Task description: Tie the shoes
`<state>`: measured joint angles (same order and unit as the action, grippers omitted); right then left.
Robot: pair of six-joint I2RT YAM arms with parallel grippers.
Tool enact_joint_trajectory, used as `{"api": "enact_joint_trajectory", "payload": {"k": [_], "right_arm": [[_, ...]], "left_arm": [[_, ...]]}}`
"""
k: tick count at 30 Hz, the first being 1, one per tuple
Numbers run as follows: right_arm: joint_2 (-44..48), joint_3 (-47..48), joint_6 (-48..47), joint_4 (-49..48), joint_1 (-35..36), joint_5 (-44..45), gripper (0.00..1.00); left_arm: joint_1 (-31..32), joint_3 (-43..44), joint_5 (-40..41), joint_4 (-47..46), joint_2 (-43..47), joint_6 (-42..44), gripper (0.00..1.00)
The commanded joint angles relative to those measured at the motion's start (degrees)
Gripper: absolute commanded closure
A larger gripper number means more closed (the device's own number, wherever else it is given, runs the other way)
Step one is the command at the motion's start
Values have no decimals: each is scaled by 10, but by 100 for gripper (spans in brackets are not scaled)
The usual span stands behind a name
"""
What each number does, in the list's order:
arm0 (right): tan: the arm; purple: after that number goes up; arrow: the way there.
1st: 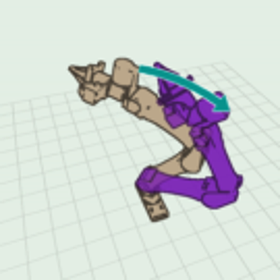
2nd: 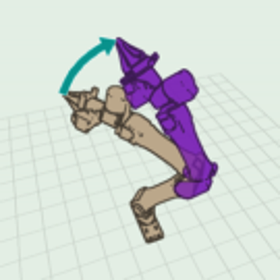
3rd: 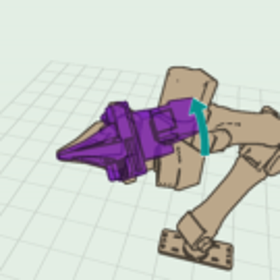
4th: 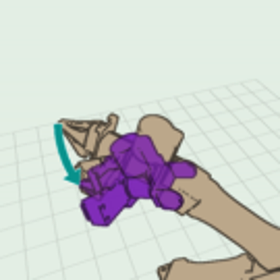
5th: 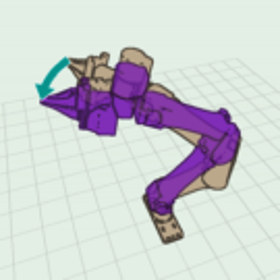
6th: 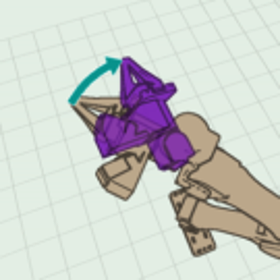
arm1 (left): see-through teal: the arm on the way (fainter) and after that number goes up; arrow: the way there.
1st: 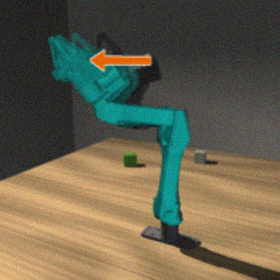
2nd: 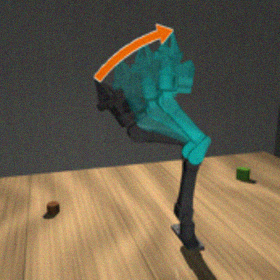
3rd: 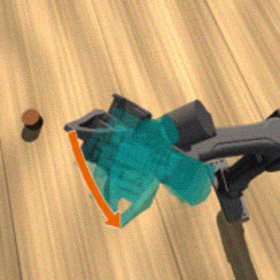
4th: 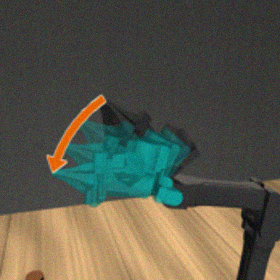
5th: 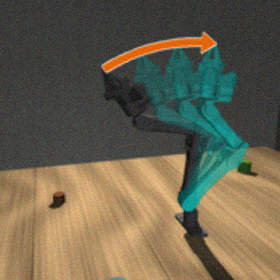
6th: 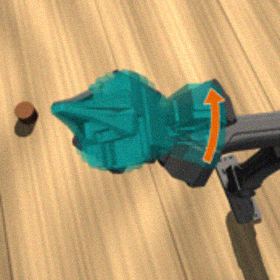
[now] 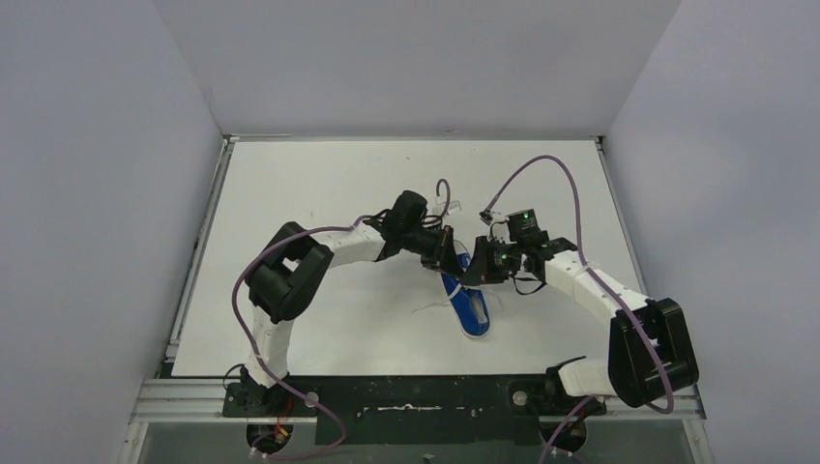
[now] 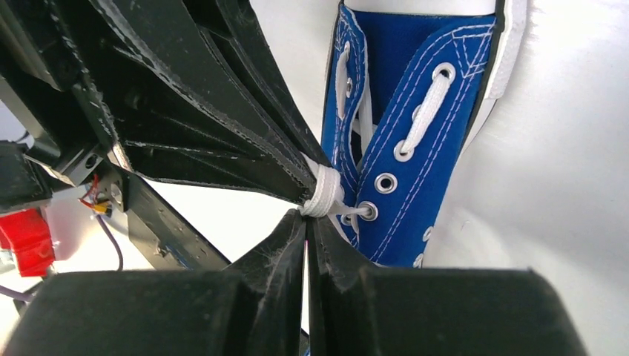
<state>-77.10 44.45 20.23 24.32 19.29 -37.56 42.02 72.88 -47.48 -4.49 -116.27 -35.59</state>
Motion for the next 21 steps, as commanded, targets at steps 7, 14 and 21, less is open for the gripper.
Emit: {"api": "enact_joint_trajectory", "payload": {"k": [7,14,21], "right_arm": [[53,-30,93,-96,-3,-57,77],[73,-9,43,8,-63,-5,71],[13,17,3,27,-72,21,85]], "left_arm": [[1,-12,-24,-59,-13,-15,100],[-5,-13,-20,-52,-12,-11,100],[-5,-10,-25,-50,-14,-10,100]]}}
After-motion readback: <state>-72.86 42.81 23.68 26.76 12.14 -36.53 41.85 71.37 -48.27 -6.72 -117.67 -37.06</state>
